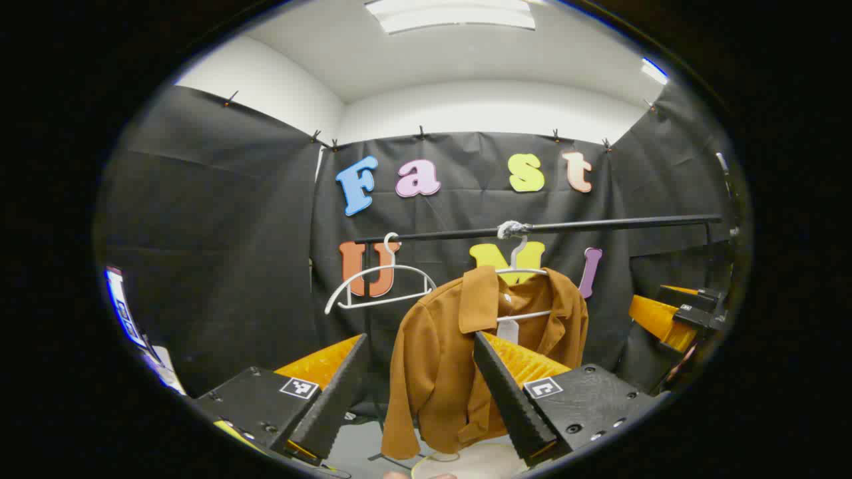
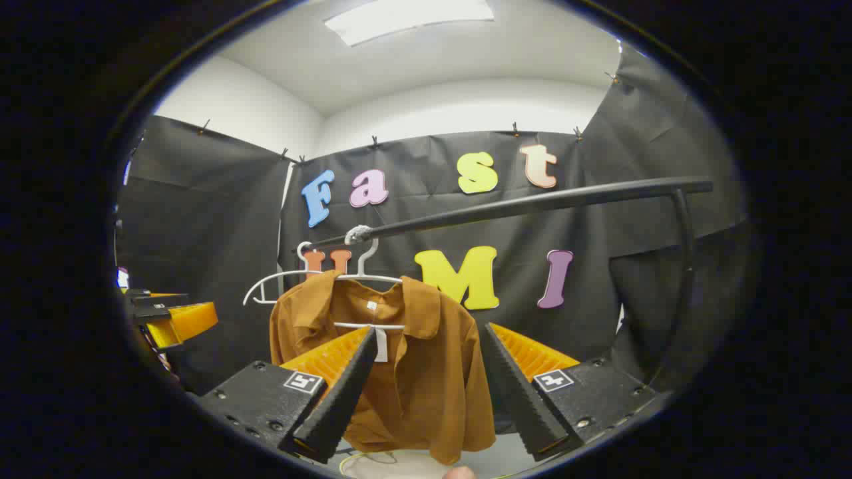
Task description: Grasp the clothes on the hanger with both hands and then place them into the laundry hamper below.
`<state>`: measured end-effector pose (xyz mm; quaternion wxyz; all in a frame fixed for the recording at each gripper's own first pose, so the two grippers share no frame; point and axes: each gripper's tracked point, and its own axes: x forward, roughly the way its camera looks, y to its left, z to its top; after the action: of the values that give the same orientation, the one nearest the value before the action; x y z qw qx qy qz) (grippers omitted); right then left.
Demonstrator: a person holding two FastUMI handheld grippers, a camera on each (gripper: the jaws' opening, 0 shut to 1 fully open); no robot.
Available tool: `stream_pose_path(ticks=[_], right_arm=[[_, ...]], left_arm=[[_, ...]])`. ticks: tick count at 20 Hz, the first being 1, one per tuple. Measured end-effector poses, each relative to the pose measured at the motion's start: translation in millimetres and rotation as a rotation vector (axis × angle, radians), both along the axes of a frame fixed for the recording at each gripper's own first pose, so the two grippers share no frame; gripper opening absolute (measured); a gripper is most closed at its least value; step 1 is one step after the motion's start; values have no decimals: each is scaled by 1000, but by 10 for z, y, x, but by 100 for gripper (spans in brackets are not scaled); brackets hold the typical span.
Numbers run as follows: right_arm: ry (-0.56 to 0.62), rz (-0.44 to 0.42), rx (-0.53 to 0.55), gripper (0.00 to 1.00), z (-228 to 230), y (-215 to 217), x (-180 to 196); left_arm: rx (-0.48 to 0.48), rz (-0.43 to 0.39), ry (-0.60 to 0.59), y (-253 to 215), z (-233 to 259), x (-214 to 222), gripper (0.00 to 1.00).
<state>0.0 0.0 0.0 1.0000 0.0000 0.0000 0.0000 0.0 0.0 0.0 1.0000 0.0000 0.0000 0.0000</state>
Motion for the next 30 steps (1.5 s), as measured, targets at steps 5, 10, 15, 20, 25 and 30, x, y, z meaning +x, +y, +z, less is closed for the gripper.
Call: stream_pose_path(ticks=[5, 10, 15, 20, 25, 30], right_arm=[[8, 21, -16, 100, -54, -10, 92], [23, 31, 1, 100, -152, -43, 184], [70, 43, 22, 98, -322, -47, 292], [124, 83, 51, 97, -513, 103, 432], [199, 72, 103, 98, -785, 122, 694], [244, 52, 140, 98, -960, 120, 909]], left_arm=[[1, 15, -10, -88, 4, 54, 100], [9, 6, -17, -184, 20, 111, 100], [1, -19, 5, -276, -59, 190, 100], [-15, -97, 35, -477, -234, 404, 100], [-7, -162, 74, -580, -417, 641, 99], [-12, -186, 123, -520, -584, 908, 96]])
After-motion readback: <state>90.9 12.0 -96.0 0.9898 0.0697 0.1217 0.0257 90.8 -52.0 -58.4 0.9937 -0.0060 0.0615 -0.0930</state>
